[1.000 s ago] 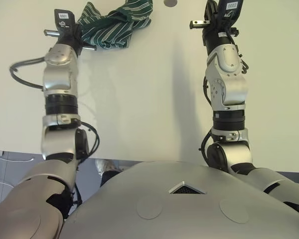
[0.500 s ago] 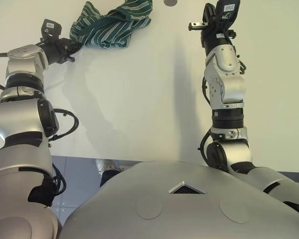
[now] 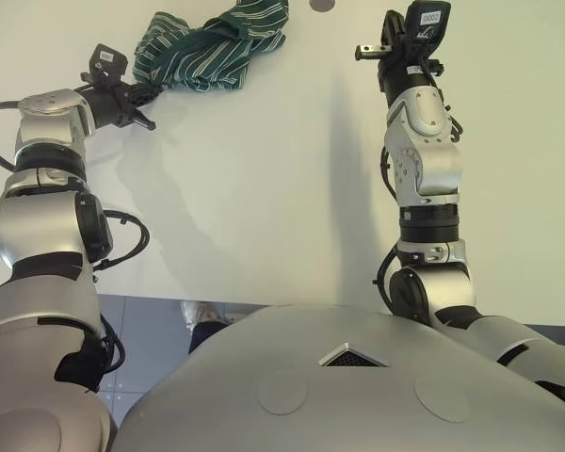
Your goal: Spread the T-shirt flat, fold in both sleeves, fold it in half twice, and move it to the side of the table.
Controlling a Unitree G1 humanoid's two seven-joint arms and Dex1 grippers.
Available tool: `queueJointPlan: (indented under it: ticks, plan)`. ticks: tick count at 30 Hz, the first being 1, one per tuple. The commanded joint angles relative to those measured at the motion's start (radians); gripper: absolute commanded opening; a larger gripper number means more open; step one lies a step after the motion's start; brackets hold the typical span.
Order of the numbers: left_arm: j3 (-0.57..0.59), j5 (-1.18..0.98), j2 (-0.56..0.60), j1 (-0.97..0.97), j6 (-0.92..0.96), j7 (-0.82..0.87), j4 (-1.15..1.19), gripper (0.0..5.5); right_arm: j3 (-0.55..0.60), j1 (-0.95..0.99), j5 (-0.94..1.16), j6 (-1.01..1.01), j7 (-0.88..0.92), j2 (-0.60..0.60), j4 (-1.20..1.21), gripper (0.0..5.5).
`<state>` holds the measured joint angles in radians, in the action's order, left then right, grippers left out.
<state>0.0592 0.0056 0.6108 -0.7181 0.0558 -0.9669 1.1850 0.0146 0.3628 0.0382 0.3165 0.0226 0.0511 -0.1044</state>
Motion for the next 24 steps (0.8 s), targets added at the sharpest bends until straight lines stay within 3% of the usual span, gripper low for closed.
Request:
queueJointPlan:
  ticks: [1,3,6,9,13,16,24]
  plan:
    - [-0.045,-0.088,0.059,0.164,0.135,-0.250,-0.431,0.02,-0.012,0.070,0.018,0.010,-0.103,-0.067,-0.030,0.00]
    - [-0.067,-0.146,0.122,0.305,0.271,-0.330,-0.784,0.02,-0.026,0.127,0.017,0.004,-0.214,-0.145,-0.083,0.00]
    - [-0.072,-0.222,0.244,0.495,0.443,-0.415,-1.195,0.00,-0.094,0.191,0.008,-0.019,-0.424,-0.249,-0.147,0.59]
    - [-0.059,-0.246,0.330,0.613,0.523,-0.454,-1.389,0.00,-0.203,0.222,-0.054,-0.105,-0.602,-0.318,-0.239,1.23]
    - [0.031,-0.268,0.452,0.794,0.563,-0.461,-1.532,0.00,-0.304,0.282,-0.112,-0.240,-0.757,-0.360,-0.309,2.07]
    - [0.099,-0.311,0.471,0.858,0.593,-0.433,-1.587,0.00,-0.356,0.297,-0.131,-0.298,-0.797,-0.328,-0.304,2.07]
    - [-0.013,-0.168,0.493,0.829,0.476,-0.288,-1.461,0.00,-0.502,0.297,-0.292,-0.396,-0.717,-0.229,-0.325,2.07]
